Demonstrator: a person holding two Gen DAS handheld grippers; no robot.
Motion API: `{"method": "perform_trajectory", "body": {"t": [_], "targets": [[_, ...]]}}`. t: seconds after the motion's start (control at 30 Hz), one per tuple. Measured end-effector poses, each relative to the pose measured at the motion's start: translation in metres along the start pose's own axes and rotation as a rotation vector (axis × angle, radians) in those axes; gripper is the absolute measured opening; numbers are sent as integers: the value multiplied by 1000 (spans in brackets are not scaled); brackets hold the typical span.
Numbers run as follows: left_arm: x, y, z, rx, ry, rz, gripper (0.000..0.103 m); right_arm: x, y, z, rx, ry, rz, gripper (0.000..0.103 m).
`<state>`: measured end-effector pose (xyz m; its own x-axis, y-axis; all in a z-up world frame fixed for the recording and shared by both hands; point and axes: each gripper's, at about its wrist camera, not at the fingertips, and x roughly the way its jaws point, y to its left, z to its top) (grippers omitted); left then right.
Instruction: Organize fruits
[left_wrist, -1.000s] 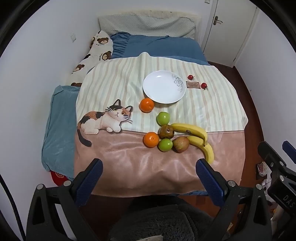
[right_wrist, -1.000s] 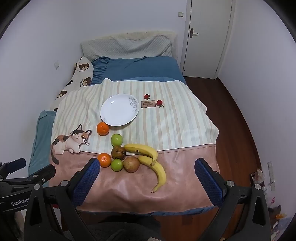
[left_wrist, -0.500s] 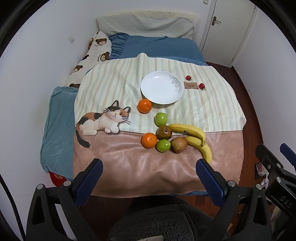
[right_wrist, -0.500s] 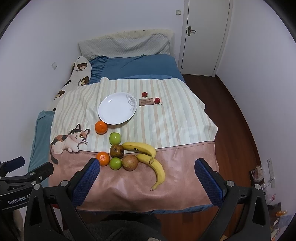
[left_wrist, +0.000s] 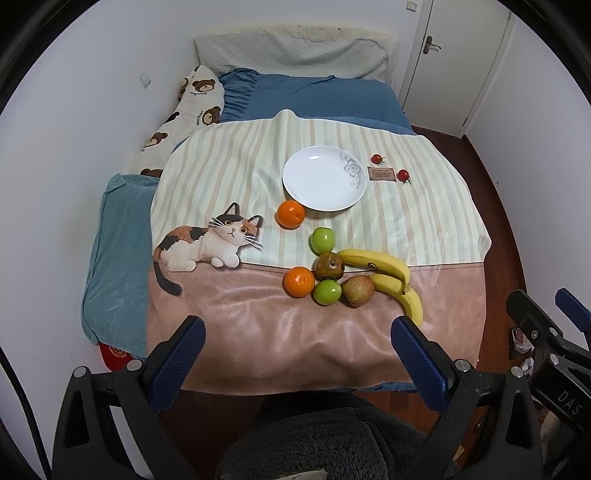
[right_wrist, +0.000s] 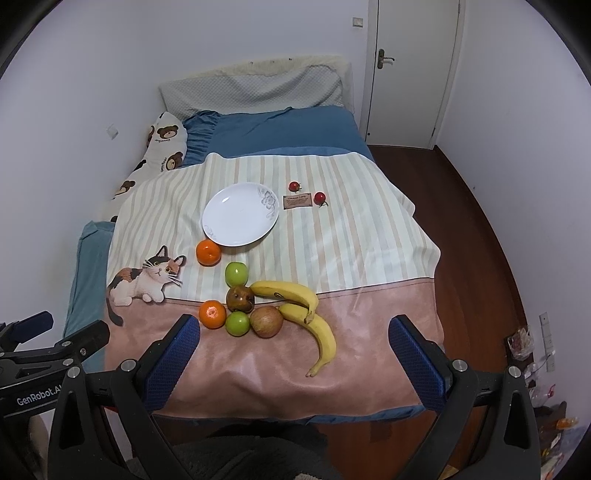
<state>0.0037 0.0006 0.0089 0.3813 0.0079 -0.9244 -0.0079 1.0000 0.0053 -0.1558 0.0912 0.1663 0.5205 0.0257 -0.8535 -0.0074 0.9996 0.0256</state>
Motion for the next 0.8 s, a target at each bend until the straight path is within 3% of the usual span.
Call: {"method": "perform_trajectory", "body": {"t": [0.8], "targets": [[-6, -2, 6, 4, -16, -9, 103, 1, -3, 2, 13, -8, -2, 103]]}}
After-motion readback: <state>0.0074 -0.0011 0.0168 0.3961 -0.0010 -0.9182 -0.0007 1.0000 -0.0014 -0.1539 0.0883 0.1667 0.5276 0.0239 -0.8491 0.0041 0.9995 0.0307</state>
